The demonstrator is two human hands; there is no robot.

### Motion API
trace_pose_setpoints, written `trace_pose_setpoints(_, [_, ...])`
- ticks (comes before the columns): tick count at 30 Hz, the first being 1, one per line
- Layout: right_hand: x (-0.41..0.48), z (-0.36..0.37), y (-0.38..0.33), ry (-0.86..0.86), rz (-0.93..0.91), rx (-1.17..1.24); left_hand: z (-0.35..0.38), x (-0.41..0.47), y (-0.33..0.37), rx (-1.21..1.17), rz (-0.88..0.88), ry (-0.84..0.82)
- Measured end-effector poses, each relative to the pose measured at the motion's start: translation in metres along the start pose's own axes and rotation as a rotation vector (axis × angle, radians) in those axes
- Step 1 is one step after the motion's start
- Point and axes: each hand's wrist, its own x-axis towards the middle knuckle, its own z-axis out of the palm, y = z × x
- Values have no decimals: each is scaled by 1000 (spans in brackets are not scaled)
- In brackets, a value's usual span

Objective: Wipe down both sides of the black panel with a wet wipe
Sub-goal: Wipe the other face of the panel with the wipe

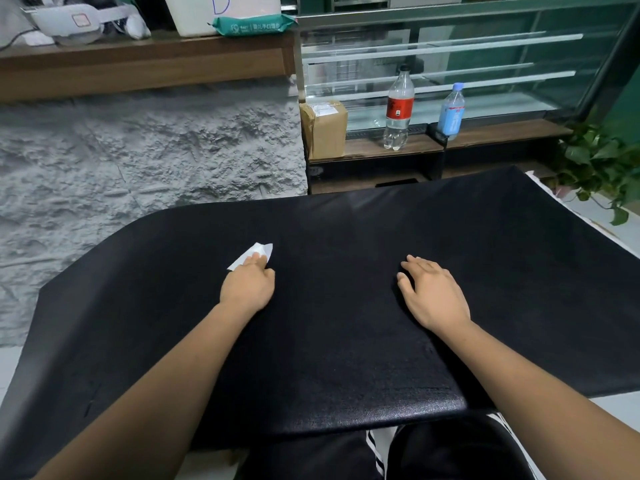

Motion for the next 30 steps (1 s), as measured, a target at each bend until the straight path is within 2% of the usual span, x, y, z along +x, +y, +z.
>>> trace_pose_setpoints(6, [0, 0, 0, -4, 1, -8, 10, 1, 23, -19, 27, 0])
trace_pose_setpoints(20, [1, 2, 3, -23, 7, -4, 24, -17, 117, 12, 292, -66])
trace_pose_setpoints(25, [0, 1, 1, -24, 15, 5, 21, -12, 106, -46, 365, -100])
trace_pose_setpoints(30, [0, -1, 1, -26, 6, 6, 13, -2, 80, -81, 333, -114])
